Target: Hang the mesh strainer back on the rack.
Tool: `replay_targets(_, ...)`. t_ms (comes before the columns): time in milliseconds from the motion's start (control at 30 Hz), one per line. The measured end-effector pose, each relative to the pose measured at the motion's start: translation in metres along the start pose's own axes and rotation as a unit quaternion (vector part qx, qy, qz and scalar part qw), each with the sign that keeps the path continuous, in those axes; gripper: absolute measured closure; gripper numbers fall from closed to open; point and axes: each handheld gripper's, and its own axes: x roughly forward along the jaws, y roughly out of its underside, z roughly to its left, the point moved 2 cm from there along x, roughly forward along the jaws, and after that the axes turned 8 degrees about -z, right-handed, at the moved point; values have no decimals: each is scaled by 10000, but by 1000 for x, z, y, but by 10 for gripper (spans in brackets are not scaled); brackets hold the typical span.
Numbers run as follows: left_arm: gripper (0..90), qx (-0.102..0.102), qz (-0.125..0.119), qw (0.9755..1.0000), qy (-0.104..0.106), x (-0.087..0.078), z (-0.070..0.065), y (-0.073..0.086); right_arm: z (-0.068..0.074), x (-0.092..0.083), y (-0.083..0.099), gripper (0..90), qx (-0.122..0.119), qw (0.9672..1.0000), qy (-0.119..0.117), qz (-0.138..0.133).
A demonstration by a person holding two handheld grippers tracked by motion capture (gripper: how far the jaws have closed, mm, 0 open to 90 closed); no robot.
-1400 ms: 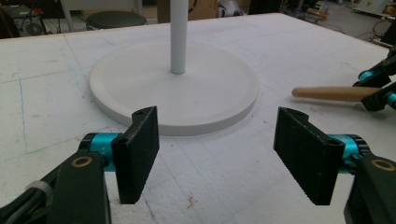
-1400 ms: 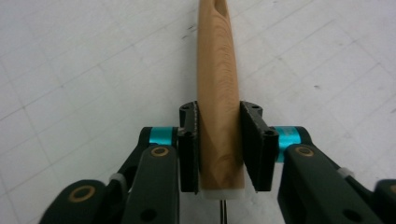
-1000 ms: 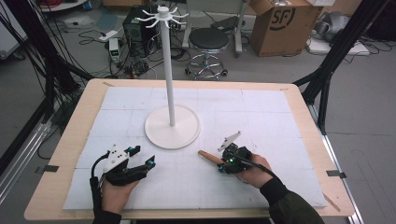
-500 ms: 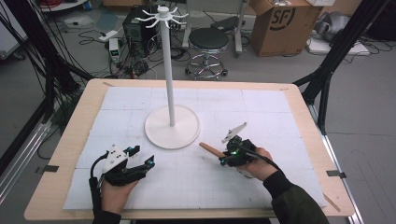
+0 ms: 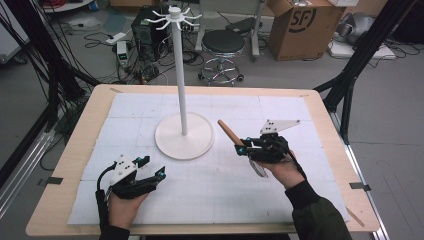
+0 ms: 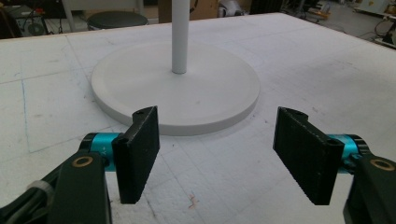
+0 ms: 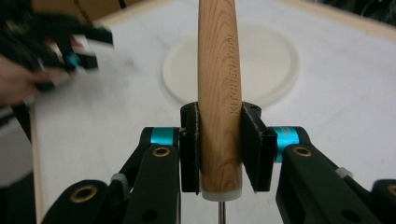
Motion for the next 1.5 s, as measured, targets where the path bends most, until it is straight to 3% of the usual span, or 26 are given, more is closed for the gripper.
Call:
replay_targets(167,321,-12,-19,10000,6,0,0,0,-1,0,-20,712,115,9971,72,-753)
replay_targets(267,321,-25,-26,10000,12,0,0,0,-1,2,-31,712,300,9919,30,-1233)
replay_targets(533,322,-47,-47,10000,43,-1,0,0,1,10,-59,712,427,9721,-68,-2306)
replay_targets(567,322,-47,-47,10000,43,-1,0,0,1,10,-59,712,427,9721,-68,-2306)
replay_targets(800,322,-70,-61,9999,63,-2,1,0,5,25,-89,712,399,9584,-111,-2823)
replay_targets(967,323,-101,-80,9998,131,0,2,0,6,33,-107,712,353,9537,-46,-2985)
replay_targets(1233,324,-158,-114,9997,138,-1,4,1,6,44,-138,712,291,9379,90,-3457)
replay_targets(1367,325,-174,-125,9997,139,-1,4,1,10,47,-149,712,260,9321,95,-3611)
replay_targets(1500,325,-178,-128,9996,156,0,4,1,14,52,-157,712,238,9291,109,-3690)
